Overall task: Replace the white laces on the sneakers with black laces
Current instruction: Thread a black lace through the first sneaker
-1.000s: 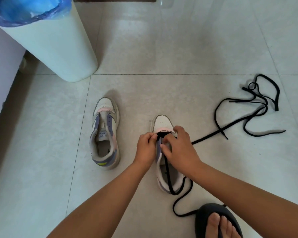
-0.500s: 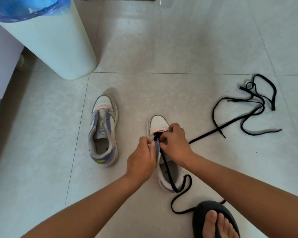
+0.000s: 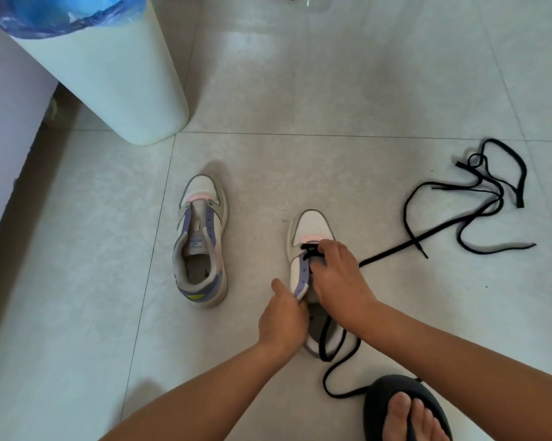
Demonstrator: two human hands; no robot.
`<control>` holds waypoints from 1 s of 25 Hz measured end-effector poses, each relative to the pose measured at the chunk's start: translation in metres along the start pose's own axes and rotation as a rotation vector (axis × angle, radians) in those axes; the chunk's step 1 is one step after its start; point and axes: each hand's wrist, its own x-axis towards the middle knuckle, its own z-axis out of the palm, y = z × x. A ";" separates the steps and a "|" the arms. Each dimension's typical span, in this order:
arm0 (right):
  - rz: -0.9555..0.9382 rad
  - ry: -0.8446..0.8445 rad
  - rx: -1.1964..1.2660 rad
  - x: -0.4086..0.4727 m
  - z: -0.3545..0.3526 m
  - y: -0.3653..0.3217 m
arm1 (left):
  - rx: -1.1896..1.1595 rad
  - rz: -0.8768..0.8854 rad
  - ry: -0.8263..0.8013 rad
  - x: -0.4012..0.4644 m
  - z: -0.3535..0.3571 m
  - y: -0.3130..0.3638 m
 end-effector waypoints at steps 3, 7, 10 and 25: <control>0.094 -0.049 0.257 0.005 -0.008 0.006 | 0.132 0.040 -0.005 0.002 -0.001 0.000; 0.434 -0.178 0.628 0.014 -0.021 0.021 | 0.275 0.065 0.000 0.005 -0.009 -0.001; 0.308 -0.278 0.377 0.010 -0.027 0.030 | 0.243 0.062 0.003 0.002 -0.009 -0.002; 0.144 0.040 0.109 -0.031 -0.076 0.105 | 0.174 0.034 0.048 0.008 -0.017 -0.006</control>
